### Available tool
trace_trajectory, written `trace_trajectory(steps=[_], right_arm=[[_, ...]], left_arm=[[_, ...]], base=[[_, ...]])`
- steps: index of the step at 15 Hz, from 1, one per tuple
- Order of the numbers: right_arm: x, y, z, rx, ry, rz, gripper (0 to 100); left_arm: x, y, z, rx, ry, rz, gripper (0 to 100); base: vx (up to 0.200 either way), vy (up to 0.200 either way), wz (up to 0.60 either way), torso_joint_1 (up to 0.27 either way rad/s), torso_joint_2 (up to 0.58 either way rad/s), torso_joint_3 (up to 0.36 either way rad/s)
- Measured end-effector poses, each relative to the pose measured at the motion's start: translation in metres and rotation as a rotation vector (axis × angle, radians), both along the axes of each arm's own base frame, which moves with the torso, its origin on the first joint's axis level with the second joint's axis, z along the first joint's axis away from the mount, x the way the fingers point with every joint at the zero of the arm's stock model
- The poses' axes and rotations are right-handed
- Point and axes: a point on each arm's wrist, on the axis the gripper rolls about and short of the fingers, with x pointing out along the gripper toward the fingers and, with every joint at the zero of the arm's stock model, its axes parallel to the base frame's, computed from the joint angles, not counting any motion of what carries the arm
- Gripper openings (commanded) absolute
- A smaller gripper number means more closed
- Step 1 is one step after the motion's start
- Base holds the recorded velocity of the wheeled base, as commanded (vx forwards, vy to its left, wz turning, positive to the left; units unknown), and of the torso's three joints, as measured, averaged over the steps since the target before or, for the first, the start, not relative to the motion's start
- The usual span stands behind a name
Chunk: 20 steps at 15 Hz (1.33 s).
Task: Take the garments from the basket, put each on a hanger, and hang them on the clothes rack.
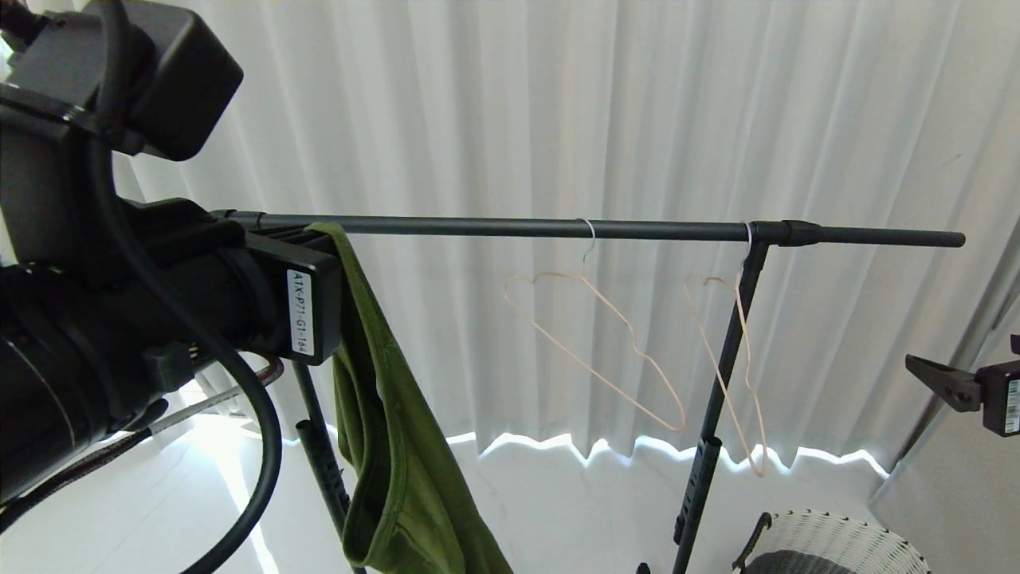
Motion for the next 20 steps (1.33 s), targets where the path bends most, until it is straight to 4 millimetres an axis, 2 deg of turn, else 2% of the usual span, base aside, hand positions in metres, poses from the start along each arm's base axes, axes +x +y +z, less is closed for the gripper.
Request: trace_trajectory(steps=[7,18,20], right_arm=[[0.0001,0.0001,-0.0003,0.0,0.001,0.001,100],[0.0023,0.0002,-0.0039,0.011,0.021,-0.005,100],[0.0052,0.0005,-0.0062,0.009,0.035,-0.005,100]], left_arm=[[0.0003,0.0001,-0.0007,0.008,0.0,0.006,0],[0.0009,0.0013,-0.0007,-0.001,0.0,0.012,0],[0.0008,0.0016,-0.0008,-0.003,0.001,0.014,0]], base=[[0.0,0.2,0.0,0.004,0.0,0.003],[0.0,0.0,0.0,0.0,0.0,0.0],[0.2,0.0,0.0,0.0,0.0,0.005]])
